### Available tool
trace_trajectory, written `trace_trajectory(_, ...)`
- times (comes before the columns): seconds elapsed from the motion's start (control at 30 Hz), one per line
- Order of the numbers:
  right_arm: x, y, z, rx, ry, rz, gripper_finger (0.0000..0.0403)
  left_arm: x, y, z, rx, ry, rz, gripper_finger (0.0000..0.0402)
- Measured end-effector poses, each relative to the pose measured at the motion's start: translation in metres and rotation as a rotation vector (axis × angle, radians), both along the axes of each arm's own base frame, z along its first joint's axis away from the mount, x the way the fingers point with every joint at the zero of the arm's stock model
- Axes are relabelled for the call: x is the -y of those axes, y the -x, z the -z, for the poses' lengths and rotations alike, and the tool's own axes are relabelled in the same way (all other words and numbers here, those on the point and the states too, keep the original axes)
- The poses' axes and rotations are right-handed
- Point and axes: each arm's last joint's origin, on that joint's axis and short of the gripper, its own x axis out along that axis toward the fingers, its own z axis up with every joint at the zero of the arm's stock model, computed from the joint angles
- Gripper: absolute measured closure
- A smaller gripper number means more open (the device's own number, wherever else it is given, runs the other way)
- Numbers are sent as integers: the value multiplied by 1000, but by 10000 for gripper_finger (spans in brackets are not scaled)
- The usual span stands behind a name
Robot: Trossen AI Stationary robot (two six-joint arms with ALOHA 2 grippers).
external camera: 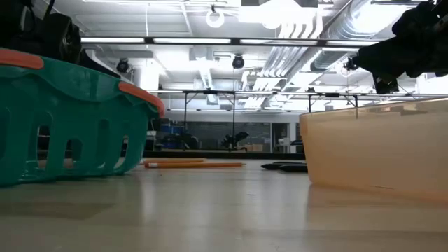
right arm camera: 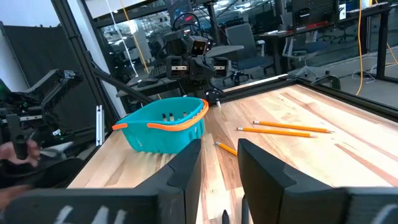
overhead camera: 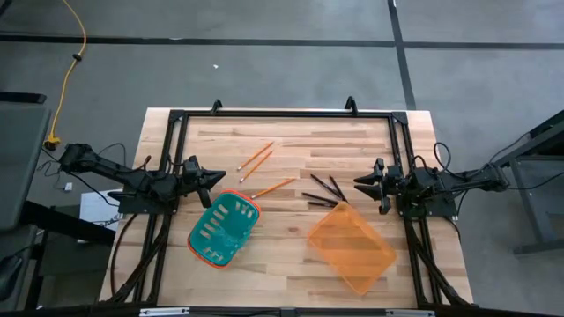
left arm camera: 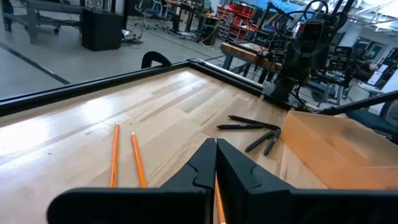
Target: Sort pens & pencils
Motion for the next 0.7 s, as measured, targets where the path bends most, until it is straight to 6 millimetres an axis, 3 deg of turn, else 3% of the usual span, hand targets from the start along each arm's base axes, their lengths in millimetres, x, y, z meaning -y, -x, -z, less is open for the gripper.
trace_trajectory(0.43,0,0,0,0,0,0,306,4,-3,-17,218,117,142,401)
trace_trajectory(0.7,0,0,0,0,0,0,306,4,-3,-17,242,166,140,401)
